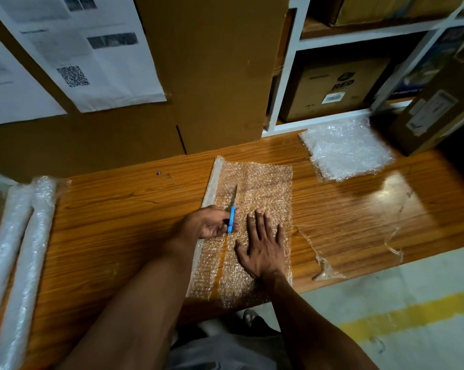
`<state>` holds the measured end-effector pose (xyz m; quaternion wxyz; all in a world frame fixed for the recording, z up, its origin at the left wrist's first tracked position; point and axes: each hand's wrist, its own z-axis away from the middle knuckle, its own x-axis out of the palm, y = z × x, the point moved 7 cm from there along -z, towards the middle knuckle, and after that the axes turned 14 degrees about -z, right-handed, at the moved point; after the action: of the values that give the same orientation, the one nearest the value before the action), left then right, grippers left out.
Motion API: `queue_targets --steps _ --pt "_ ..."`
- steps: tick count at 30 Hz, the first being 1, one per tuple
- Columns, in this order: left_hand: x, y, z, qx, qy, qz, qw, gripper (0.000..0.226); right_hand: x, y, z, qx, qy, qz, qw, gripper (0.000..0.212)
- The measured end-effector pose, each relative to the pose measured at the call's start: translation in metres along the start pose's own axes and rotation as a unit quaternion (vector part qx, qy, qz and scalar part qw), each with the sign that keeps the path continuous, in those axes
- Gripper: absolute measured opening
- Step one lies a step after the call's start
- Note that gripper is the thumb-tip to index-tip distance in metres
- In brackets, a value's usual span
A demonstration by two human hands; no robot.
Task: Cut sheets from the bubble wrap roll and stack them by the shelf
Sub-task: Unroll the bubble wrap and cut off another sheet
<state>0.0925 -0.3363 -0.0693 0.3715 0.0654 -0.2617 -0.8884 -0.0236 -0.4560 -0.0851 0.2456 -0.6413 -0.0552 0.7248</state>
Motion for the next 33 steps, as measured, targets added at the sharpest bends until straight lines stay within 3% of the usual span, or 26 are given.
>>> queue_targets --steps 7,11,18,22,33 --pt "0.000 0.009 -0.005 0.005 -0.015 -0.047 0.999 0.049 0.001 0.001 -0.002 0.002 -0.005 0.000 1.000 0.085" --pt "0.000 0.017 -0.007 0.013 -0.018 -0.045 0.999 0.054 0.001 0.001 -0.003 0.002 -0.001 -0.006 1.000 0.085" --pt "-0.006 0.025 -0.013 0.028 0.035 -0.050 0.998 0.026 0.001 0.002 -0.003 0.004 0.002 -0.004 1.000 0.084" --pt "-0.010 0.025 -0.017 0.030 0.047 -0.052 0.997 0.032 0.003 0.002 -0.005 0.003 0.003 -0.003 1.000 0.084" --pt "-0.005 0.026 -0.023 -0.007 -0.029 -0.061 0.998 0.035 0.001 0.003 -0.005 0.000 -0.005 -0.009 1.000 0.085"
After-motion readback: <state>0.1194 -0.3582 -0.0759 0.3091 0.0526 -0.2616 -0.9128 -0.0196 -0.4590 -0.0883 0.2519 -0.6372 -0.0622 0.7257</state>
